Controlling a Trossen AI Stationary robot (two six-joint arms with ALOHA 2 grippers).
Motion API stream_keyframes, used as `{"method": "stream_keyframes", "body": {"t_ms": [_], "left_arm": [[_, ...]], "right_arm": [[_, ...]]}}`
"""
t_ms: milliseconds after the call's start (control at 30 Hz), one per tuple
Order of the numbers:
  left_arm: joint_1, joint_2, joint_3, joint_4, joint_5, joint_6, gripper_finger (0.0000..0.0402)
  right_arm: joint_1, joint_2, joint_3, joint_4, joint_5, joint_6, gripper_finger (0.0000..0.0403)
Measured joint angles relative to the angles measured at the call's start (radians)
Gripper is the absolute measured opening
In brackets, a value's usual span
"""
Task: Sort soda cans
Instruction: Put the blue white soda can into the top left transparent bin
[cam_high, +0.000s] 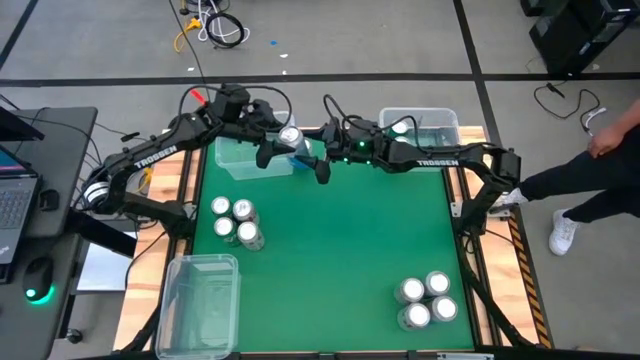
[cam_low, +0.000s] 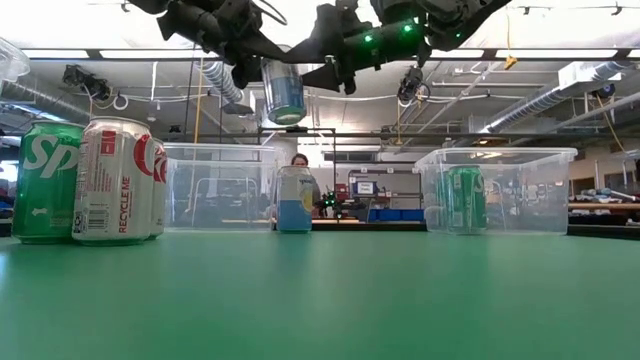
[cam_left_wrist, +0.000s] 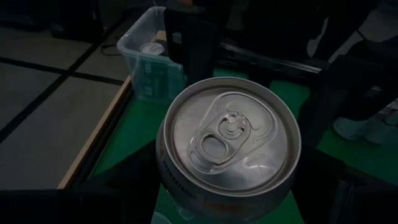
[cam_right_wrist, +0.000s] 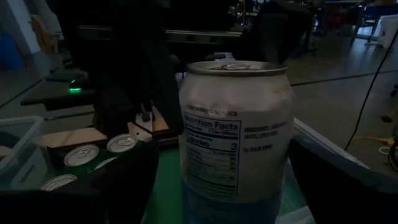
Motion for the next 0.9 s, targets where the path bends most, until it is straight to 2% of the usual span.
{"method": "stream_keyframes", "body": {"t_ms": [300,533,900], "left_arm": [[-0.004,0.0,0.0,0.041,0.039,-0.036,0.0289],[-0.013,0.001,0.0,0.04,0.058,-0.051,0.0289],[-0.025,-0.001,0.002,-0.004,0.021,-0.026,0.0289]], "right_arm": [[0.0,0.013,0.0,0.017,-0.013,0.015,0.0343],[-0.006,0.079,0.047,0.022,-0.046,0.046,0.0339],[-0.009,0.116,0.158,-0.072,-0.068,0.032,0.0287]]}}
